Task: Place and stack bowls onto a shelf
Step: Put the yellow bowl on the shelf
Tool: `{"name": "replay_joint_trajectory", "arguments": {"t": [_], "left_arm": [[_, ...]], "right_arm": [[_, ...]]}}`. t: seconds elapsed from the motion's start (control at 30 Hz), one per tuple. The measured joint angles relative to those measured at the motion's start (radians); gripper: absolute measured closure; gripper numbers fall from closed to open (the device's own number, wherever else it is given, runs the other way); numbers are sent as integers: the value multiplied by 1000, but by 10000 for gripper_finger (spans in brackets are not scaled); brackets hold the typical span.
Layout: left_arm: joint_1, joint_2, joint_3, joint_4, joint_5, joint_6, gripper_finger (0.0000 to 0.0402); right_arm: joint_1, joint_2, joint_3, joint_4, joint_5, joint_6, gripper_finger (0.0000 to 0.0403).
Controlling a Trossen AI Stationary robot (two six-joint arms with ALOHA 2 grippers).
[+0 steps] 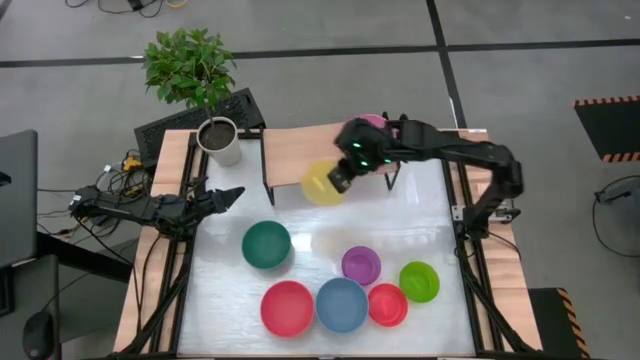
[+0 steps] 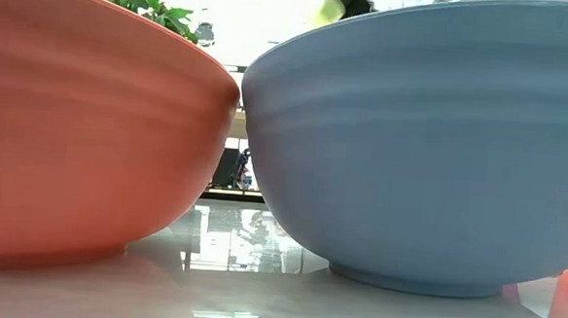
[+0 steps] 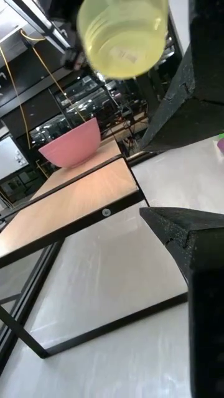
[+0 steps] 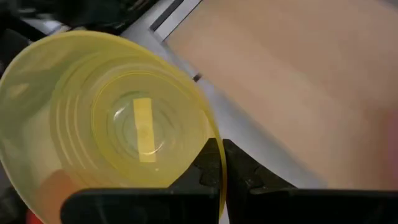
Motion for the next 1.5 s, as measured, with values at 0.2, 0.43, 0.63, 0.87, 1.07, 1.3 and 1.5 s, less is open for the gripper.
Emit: {"name": "replay_joint_trajectory", "arguments": {"t": [0.2, 0.43, 0.63, 0.87, 1.07, 1.3, 1.5], "left_arm": [[0, 0, 0, -16, 0, -4, 262], [0, 0, 0, -30, 0, -14, 262], [0, 0, 0, -35, 0, -16, 262], [0, 0, 0, -45, 0, -32, 262], [0, 0, 0, -45, -1, -33, 262], [0, 0, 0, -45, 0, -33, 262], [0, 0, 0, -45, -1, -31, 262]], "right_arm": [[-55, 178, 128, 0, 48, -82, 381], [-107, 309, 245, -33, 48, -92, 381], [-136, 388, 335, -86, 49, -109, 381], [-160, 410, 357, -99, 90, -115, 373], [-175, 406, 357, -103, 145, -129, 356], [-193, 402, 357, -105, 103, -192, 342], [-204, 402, 357, -86, 102, -219, 290]]}}
